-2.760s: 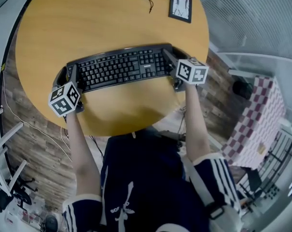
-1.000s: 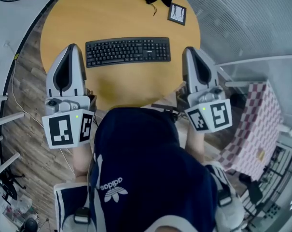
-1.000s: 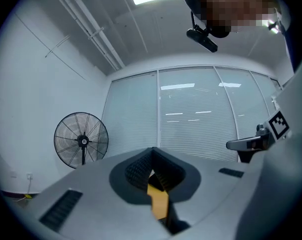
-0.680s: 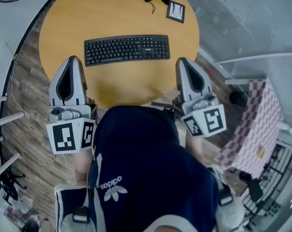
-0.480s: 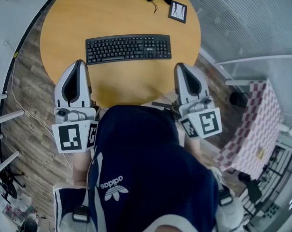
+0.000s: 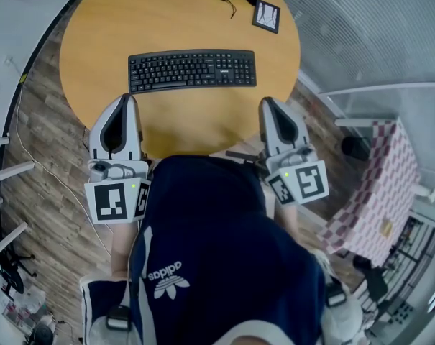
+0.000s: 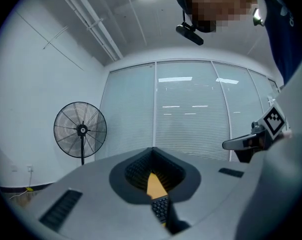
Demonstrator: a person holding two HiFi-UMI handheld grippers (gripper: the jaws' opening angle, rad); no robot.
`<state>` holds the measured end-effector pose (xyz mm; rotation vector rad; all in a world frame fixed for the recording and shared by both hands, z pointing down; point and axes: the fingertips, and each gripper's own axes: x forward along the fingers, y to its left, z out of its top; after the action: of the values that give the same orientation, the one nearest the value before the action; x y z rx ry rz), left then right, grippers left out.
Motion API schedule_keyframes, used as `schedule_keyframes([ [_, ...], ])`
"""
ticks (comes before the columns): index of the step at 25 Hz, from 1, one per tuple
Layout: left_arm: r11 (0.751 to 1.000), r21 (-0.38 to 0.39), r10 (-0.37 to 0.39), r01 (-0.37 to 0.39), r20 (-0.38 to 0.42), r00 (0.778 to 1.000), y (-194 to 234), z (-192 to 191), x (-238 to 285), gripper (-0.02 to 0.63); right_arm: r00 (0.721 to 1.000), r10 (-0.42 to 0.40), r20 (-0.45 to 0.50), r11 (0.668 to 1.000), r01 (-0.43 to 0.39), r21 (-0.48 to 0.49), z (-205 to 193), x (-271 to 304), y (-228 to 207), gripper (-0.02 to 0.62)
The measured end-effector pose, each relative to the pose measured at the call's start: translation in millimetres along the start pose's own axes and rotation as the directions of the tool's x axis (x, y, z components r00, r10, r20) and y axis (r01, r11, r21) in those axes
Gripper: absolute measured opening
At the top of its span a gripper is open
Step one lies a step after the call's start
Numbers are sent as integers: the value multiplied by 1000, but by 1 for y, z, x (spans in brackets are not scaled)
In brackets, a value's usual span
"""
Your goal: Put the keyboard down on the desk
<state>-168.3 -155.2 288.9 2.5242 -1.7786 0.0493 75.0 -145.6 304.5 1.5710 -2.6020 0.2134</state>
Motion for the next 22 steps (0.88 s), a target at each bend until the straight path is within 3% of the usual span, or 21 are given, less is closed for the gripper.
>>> schedule_keyframes([
  [11, 1000, 22, 12, -10, -73, 997, 4, -15, 8, 3, 999, 14, -46, 1000, -14, 2, -11, 4, -8, 5],
  [22, 1000, -3, 13, -13, -62, 998, -1, -13, 15, 3, 998, -32, -48, 999, 30, -31, -7, 0, -20, 3],
])
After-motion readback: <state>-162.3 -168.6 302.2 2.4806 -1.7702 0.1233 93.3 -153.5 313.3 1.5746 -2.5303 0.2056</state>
